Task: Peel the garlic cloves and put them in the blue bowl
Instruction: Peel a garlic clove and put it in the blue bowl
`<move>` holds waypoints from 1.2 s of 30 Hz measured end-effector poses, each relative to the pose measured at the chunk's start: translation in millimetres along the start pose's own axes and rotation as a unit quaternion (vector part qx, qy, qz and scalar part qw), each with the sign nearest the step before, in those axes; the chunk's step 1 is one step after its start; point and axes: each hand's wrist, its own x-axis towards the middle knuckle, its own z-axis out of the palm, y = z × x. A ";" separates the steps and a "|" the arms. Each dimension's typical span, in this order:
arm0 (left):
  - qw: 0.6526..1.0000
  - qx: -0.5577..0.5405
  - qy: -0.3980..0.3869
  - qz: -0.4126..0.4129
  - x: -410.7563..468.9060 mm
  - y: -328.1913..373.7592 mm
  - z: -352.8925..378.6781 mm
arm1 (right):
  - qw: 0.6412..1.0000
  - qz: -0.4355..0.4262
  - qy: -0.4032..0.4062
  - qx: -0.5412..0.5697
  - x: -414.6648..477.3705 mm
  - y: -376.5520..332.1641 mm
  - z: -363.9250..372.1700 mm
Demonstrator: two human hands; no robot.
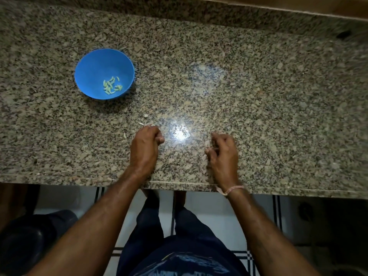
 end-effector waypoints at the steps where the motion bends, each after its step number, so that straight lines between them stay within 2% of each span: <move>1: 1.000 -0.025 0.007 -0.017 -3.7 2.1 -3.2 | 1.000 -0.019 -0.009 -0.011 -1.1 -3.5 7.8; 4: 0.988 -0.113 0.042 -0.095 -16.6 4.4 -12.8 | 0.992 -0.099 -0.031 -0.070 -4.4 -21.3 42.2; 6: 0.975 -0.145 0.073 -0.153 -22.2 0.4 -16.8 | 0.989 -0.118 -0.059 -0.066 -6.4 -37.7 65.1; 9: 0.956 -0.164 0.105 -0.218 -27.3 -9.7 -24.8 | 0.982 -0.146 -0.120 -0.009 -7.7 -58.8 84.5; 10: 0.954 -0.167 0.106 -0.226 -29.2 -11.0 -27.4 | 0.983 -0.130 -0.124 0.024 -5.7 -61.1 82.4; 12: 0.949 -0.176 0.116 -0.235 -33.4 -13.9 -33.3 | 0.988 -0.076 -0.114 0.075 -1.6 -57.2 70.4; 13: 0.946 -0.182 0.123 -0.239 -35.0 -15.0 -36.1 | 0.989 -0.064 -0.115 0.065 0.0 -51.7 63.1; 15: 0.941 -0.189 0.133 -0.246 -37.1 -17.0 -40.7 | 0.983 -0.100 -0.135 -0.070 -3.7 -44.8 56.8; 17: 0.937 -0.196 0.135 -0.254 -37.7 -17.4 -42.3 | 0.970 -0.146 -0.148 -0.125 -10.3 -47.7 66.8; 20: 0.936 -0.209 0.133 -0.250 -37.3 -16.9 -42.6 | 0.978 -0.166 -0.118 -0.037 -5.4 -63.3 94.4; 23: 0.935 -0.220 0.127 -0.249 -35.3 -16.0 -43.9 | 0.984 -0.113 -0.122 0.068 19.3 -80.9 109.0; 24: 0.934 -0.224 0.125 -0.250 -35.0 -16.1 -44.8 | 0.983 -0.104 -0.130 0.071 29.2 -84.1 108.9; 28: 0.933 -0.232 0.120 -0.249 -37.6 -19.6 -49.6 | 0.979 -0.155 -0.119 -0.063 52.5 -72.6 91.4; 30: 0.933 -0.233 0.114 -0.250 -39.9 -23.0 -49.3 | 0.955 -0.217 -0.141 -0.148 43.4 -63.5 87.7; 32: 0.932 -0.233 0.106 -0.255 -41.1 -25.5 -48.3 | 0.935 -0.262 -0.166 -0.170 25.1 -60.5 89.5; 34: 0.933 -0.231 0.100 -0.258 -40.8 -26.9 -48.2 | 0.953 -0.229 -0.162 -0.116 8.3 -62.7 86.3; 36: 0.931 -0.237 0.098 -0.259 -41.0 -27.2 -48.6 | 0.981 -0.130 -0.118 -0.078 -2.5 -54.7 78.5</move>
